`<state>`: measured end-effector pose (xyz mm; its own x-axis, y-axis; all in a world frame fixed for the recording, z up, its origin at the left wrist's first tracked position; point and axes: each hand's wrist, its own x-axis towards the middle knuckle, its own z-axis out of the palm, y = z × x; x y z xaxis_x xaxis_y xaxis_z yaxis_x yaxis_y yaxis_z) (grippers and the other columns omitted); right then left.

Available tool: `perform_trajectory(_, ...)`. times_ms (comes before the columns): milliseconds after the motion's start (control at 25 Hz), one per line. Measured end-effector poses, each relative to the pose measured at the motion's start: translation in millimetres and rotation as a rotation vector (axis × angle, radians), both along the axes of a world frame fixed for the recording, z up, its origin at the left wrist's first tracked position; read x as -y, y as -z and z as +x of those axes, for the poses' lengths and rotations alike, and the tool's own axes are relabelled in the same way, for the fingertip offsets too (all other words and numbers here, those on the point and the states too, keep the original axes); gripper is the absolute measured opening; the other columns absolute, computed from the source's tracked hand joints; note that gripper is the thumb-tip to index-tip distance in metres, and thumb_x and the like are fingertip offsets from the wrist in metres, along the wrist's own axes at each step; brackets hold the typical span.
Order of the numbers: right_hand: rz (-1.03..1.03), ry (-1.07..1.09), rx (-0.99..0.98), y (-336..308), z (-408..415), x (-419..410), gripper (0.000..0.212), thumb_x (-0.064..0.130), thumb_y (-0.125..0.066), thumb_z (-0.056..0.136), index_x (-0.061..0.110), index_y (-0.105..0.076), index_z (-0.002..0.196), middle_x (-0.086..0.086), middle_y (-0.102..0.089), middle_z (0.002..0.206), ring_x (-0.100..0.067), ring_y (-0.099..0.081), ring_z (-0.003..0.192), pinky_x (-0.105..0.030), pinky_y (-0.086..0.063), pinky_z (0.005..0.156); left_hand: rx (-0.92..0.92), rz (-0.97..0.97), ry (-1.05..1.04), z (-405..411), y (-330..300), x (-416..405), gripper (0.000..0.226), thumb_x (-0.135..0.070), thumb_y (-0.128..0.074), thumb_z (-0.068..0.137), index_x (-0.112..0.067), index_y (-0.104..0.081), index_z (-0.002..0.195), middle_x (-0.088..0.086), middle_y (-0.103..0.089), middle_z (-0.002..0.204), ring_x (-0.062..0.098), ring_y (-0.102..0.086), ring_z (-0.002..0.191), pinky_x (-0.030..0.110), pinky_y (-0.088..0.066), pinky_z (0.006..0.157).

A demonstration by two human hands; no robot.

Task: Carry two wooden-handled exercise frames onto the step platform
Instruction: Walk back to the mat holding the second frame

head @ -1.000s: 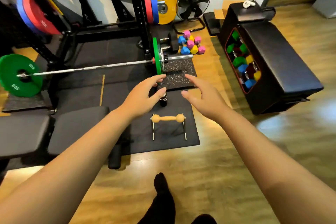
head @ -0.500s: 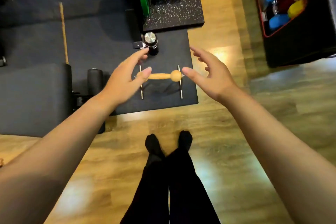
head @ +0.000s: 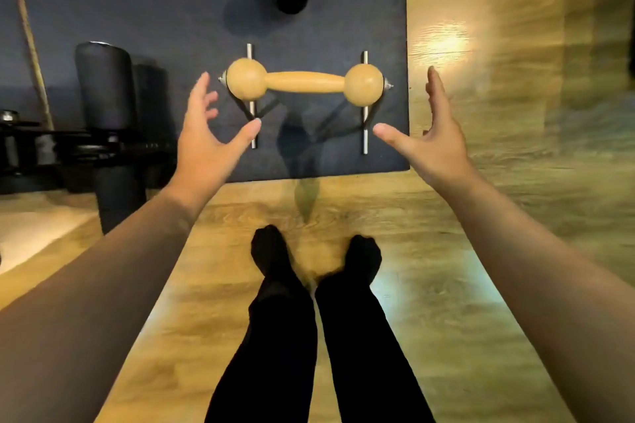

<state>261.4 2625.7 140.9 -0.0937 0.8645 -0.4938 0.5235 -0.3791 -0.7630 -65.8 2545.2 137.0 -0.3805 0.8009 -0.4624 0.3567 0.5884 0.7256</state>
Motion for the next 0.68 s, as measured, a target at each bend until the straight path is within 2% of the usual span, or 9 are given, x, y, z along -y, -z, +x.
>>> perform_trajectory(80, -0.036, 0.043, 0.029, 53, -2, 3, 0.132, 0.064, -0.088, 0.067, 0.030, -0.007, 0.166, 0.012, -0.011, 0.174, 0.004, -0.011, 0.153, -0.023, -0.017, 0.122, 0.026, -0.066, -0.059, -12, 54, 5, 0.112, -0.043, -0.086, 0.083, -0.030, -0.012, 0.165, 0.002, -0.032, 0.165, 0.016, -0.037, 0.147, 0.039, -0.035, 0.121)
perform_trajectory(120, -0.069, 0.062, 0.042, 76, -5, 4, 0.136, 0.064, -0.089, 0.065, 0.031, -0.005, 0.166, 0.012, -0.008, 0.174, 0.002, -0.009, 0.154, -0.025, -0.016, 0.123, 0.032, -0.090, -0.067, -18, 79, 6, 0.116, -0.040, -0.087, 0.082, -0.027, -0.009, 0.166, 0.006, -0.027, 0.168, 0.018, -0.033, 0.150, 0.042, -0.032, 0.123)
perform_trajectory(240, -0.153, 0.088, -0.002, 139, -13, 3, 0.141, 0.060, -0.092, 0.061, 0.034, -0.001, 0.166, 0.012, -0.005, 0.174, -0.007, -0.011, 0.158, -0.042, -0.024, 0.126, 0.043, -0.136, -0.063, -32, 143, -1, 0.123, -0.039, -0.091, 0.078, -0.026, -0.005, 0.166, 0.006, -0.020, 0.171, 0.020, -0.025, 0.155, 0.046, -0.027, 0.126)
perform_trajectory(360, -0.176, 0.062, -0.017, 178, -24, -10, 0.140, 0.059, -0.094, 0.061, 0.036, -0.003, 0.166, 0.013, -0.006, 0.174, -0.012, -0.012, 0.158, -0.046, -0.030, 0.124, 0.017, -0.111, -0.007, -40, 192, -19, 0.123, -0.046, -0.093, 0.072, -0.030, -0.014, 0.164, -0.005, -0.032, 0.165, 0.011, -0.031, 0.151, 0.037, -0.030, 0.124)
perform_trajectory(480, -0.149, 0.050, -0.027, 211, -33, -21, 0.133, 0.058, -0.094, 0.062, 0.033, -0.014, 0.165, 0.011, -0.026, 0.168, -0.012, -0.025, 0.153, -0.039, -0.034, 0.122, 0.038, -0.115, -0.032, -36, 236, -36, 0.107, -0.046, -0.094, 0.070, -0.032, -0.031, 0.155, -0.014, -0.044, 0.152, 0.005, -0.041, 0.140, 0.010, -0.036, 0.106)
perform_trajectory(560, -0.134, 0.095, -0.082, 229, -35, -24, 0.118, 0.045, -0.096, 0.067, 0.029, -0.024, 0.161, 0.011, -0.043, 0.157, 0.002, -0.039, 0.140, -0.017, -0.039, 0.110, 0.077, -0.122, -0.141, -31, 260, -44, 0.081, -0.040, -0.093, 0.074, -0.033, -0.046, 0.141, -0.013, -0.056, 0.137, 0.006, -0.054, 0.128, -0.001, -0.040, 0.090)
perform_trajectory(600, -0.148, 0.117, -0.116, 237, -35, -25, 0.107, 0.037, -0.096, 0.070, 0.027, -0.032, 0.156, 0.015, -0.050, 0.148, 0.014, -0.047, 0.128, -0.006, -0.042, 0.099, 0.086, -0.122, -0.179, -31, 268, -46, 0.065, -0.037, -0.091, 0.077, -0.036, -0.052, 0.129, -0.013, -0.061, 0.129, 0.006, -0.059, 0.122, 0.000, -0.044, 0.086)
perform_trajectory(640, -0.174, 0.133, -0.144, 243, -36, -25, 0.096, 0.031, -0.095, 0.072, 0.027, -0.038, 0.150, 0.020, -0.055, 0.138, 0.023, -0.052, 0.115, -0.001, -0.043, 0.089, 0.092, -0.116, -0.201, -32, 275, -47, 0.051, -0.034, -0.089, 0.080, -0.038, -0.055, 0.119, -0.012, -0.064, 0.123, 0.007, -0.062, 0.118, 0.005, -0.048, 0.089)
perform_trajectory(680, -0.205, 0.142, -0.156, 251, -35, -25, 0.086, 0.028, -0.095, 0.073, 0.027, -0.045, 0.144, 0.022, -0.059, 0.131, 0.024, -0.056, 0.109, -0.003, -0.046, 0.085, 0.090, -0.109, -0.209, -33, 282, -48, 0.040, -0.031, -0.086, 0.084, -0.036, -0.058, 0.112, -0.009, -0.066, 0.118, 0.008, -0.065, 0.115, 0.013, -0.051, 0.094)
